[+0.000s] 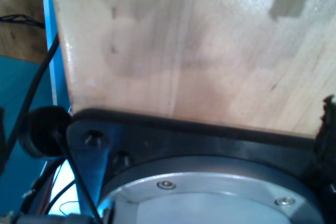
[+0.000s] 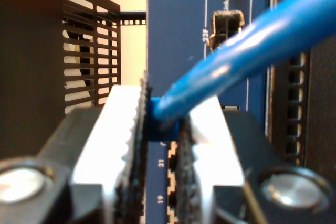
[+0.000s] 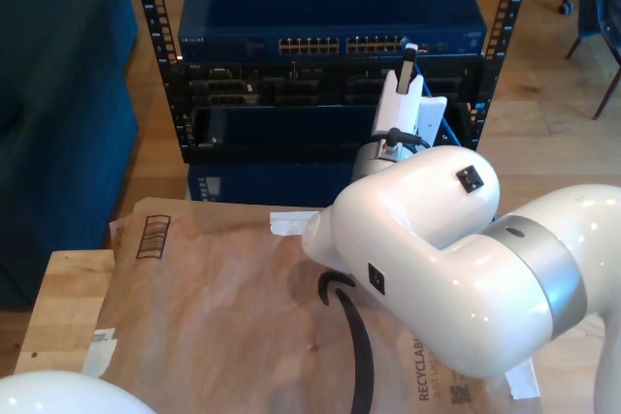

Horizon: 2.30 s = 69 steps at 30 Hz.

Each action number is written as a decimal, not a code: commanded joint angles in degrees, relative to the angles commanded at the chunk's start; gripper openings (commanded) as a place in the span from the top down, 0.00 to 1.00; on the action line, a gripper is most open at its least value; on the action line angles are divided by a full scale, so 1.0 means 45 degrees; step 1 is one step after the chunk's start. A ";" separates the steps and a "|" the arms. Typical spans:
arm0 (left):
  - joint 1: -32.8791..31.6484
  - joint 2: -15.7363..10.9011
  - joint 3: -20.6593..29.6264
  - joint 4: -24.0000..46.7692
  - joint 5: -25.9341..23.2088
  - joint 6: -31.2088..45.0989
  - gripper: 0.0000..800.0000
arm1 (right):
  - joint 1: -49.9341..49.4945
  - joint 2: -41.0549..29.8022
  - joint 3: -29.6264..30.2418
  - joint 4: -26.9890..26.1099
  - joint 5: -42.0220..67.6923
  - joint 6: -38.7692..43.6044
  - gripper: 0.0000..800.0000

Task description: Grab the cable and plug it in

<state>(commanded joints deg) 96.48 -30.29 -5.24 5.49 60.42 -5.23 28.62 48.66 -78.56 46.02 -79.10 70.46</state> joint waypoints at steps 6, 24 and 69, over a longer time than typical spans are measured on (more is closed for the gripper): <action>0.0000 0.0000 0.0000 0.0000 0.0000 0.0000 0.00 | 0.0000 0.0000 0.0000 -0.0020 0.0000 0.0020 1.00; 0.0000 0.0000 0.0000 0.0000 0.0000 -0.0020 0.00 | 0.0020 0.0117 -0.0098 -0.0039 0.0000 -0.0059 1.00; 0.0000 0.0000 0.0000 0.0000 0.0000 0.0000 0.00 | 0.0059 0.0567 -0.0703 -0.0039 -0.0059 0.0020 1.00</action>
<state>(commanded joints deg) 96.48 -30.29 -5.24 5.49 60.42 -5.23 28.88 51.21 -81.73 45.85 -79.36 70.55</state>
